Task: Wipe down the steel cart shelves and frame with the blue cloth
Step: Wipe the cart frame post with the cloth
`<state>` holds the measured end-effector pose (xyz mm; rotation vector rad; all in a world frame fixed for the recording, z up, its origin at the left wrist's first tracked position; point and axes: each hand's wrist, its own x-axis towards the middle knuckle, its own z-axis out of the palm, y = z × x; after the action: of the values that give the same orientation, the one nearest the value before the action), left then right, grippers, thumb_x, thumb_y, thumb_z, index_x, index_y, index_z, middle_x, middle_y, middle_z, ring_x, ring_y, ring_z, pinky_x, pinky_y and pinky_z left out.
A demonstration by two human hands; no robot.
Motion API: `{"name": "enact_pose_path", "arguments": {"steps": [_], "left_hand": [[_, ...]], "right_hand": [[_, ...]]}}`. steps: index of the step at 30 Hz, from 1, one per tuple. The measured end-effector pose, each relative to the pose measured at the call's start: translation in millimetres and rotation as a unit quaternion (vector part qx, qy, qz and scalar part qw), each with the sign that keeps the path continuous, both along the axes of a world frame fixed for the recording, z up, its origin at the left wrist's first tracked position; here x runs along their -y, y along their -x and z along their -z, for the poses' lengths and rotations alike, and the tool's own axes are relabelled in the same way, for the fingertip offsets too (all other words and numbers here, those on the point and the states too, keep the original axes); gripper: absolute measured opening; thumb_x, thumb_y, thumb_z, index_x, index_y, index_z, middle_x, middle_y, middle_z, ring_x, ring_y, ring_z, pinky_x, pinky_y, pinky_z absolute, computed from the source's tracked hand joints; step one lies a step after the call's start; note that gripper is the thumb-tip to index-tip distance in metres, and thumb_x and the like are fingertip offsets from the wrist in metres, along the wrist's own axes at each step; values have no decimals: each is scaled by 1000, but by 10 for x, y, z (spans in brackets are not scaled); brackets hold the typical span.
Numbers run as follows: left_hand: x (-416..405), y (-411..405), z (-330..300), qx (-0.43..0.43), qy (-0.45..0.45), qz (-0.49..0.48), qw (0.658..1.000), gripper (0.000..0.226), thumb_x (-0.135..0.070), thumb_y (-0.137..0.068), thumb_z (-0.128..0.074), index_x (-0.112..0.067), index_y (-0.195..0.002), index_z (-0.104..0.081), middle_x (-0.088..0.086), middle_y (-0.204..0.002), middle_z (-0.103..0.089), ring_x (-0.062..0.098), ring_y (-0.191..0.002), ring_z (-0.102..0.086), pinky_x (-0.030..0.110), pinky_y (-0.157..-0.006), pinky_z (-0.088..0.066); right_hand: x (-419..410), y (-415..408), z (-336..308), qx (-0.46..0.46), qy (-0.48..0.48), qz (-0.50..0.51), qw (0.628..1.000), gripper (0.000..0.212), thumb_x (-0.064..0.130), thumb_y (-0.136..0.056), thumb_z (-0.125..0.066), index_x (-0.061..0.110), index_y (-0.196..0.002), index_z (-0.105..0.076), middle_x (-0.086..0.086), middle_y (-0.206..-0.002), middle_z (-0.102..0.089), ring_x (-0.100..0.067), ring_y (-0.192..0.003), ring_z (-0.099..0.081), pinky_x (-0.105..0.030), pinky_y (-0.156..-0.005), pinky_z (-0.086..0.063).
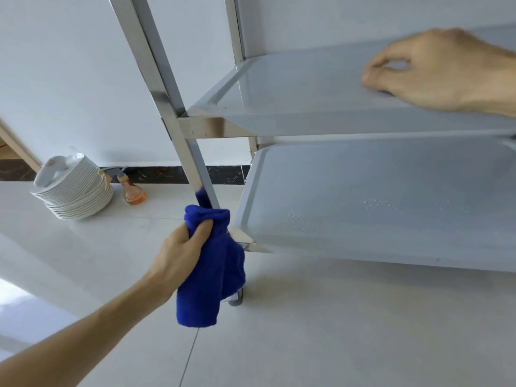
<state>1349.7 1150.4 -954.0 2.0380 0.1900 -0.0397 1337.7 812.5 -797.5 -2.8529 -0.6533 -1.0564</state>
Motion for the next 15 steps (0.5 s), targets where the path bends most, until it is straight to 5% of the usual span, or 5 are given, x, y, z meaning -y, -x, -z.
{"name": "enact_pose_path", "arguments": {"steps": [1,3,6,11,15], "left_hand": [[62,26,-61,-39,72,0,997,35,-54,-94,-54,-22,-98,-67,0,-86,-76,21,-82,-72,40,-76,-56],[225,31,-167,-100,209,13,973,43,-60,-91,-54,-22,-103,-69,-1,-92,-77,16,-81,-75,36,-73,-54],[460,-48,-229,-133,328,24,935,49,-62,-91,-52,-19,-106,-71,6,-104,-76,22,-92,-74,39,-77,-54],[761,-229,-212,-123,394,23,911,55,-64,-93,-47,-19,-117,-69,7,-112,-74,26,-99,-73,40,-75,-58],[886,-392,-263,-66,349,43,934,52,-62,-95,-44,-20,-107,-71,5,-107,-76,20,-95,-74,36,-74,-56]], "right_hand": [[179,-217,-70,-9,-101,27,994,28,43,-94,-50,26,-108,-68,-9,-115,-65,-31,-99,-57,-35,-88,-42],[305,-219,-182,5,-147,73,986,28,35,-96,-48,19,-107,-68,-14,-110,-68,-31,-79,-55,-35,-80,-45],[180,-122,-100,53,-116,-14,992,21,26,-100,-49,17,-105,-68,-10,-112,-68,-33,-67,-53,-31,-72,-42],[291,95,292,164,51,-145,974,21,3,-95,-52,2,-96,-73,-19,-106,-68,-41,-90,-57,-49,-83,-43],[430,169,597,177,115,-164,964,21,-5,-84,-54,1,-88,-75,-18,-98,-70,-44,-87,-62,-60,-92,-43]]}}
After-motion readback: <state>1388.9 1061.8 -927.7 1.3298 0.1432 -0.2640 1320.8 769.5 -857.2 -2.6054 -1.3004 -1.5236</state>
